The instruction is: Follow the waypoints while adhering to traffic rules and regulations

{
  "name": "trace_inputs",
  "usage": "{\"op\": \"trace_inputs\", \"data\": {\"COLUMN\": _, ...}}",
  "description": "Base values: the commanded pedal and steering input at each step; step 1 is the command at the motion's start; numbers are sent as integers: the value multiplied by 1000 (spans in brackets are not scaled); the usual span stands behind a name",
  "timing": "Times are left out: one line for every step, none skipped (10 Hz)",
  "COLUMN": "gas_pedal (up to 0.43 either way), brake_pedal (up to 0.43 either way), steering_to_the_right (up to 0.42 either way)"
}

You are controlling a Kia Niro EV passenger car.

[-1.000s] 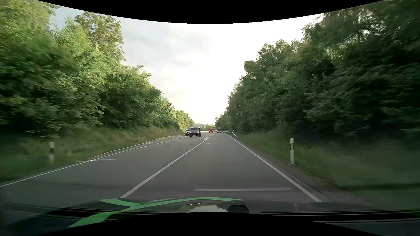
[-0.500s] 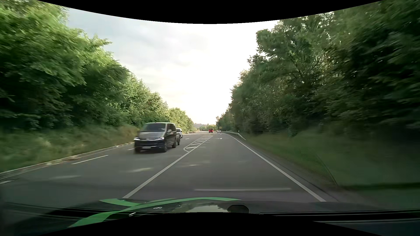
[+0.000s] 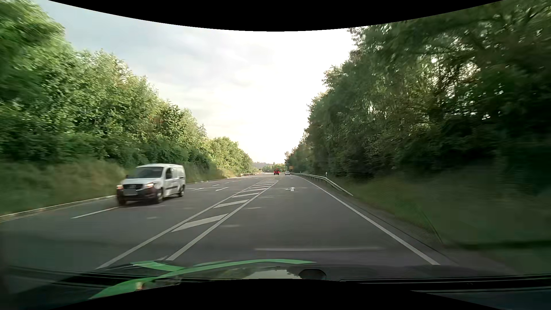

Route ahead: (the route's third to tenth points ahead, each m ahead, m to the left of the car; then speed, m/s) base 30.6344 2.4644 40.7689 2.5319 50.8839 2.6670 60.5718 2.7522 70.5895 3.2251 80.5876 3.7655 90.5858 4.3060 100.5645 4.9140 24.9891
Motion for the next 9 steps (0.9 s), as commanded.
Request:
{"op": "trace_inputs", "data": {"gas_pedal": 189, "brake_pedal": 0, "steering_to_the_right": -4}}
{"op": "trace_inputs", "data": {"gas_pedal": 189, "brake_pedal": 0, "steering_to_the_right": -4}}
{"op": "trace_inputs", "data": {"gas_pedal": 189, "brake_pedal": 0, "steering_to_the_right": -4}}
{"op": "trace_inputs", "data": {"gas_pedal": 189, "brake_pedal": 0, "steering_to_the_right": -4}}
{"op": "trace_inputs", "data": {"gas_pedal": 189, "brake_pedal": 0, "steering_to_the_right": -4}}
{"op": "trace_inputs", "data": {"gas_pedal": 189, "brake_pedal": 0, "steering_to_the_right": -4}}
{"op": "trace_inputs", "data": {"gas_pedal": 197, "brake_pedal": 0, "steering_to_the_right": -4}}
{"op": "trace_inputs", "data": {"gas_pedal": 197, "brake_pedal": 0, "steering_to_the_right": -4}}
{"op": "trace_inputs", "data": {"gas_pedal": 197, "brake_pedal": 0, "steering_to_the_right": -4}}
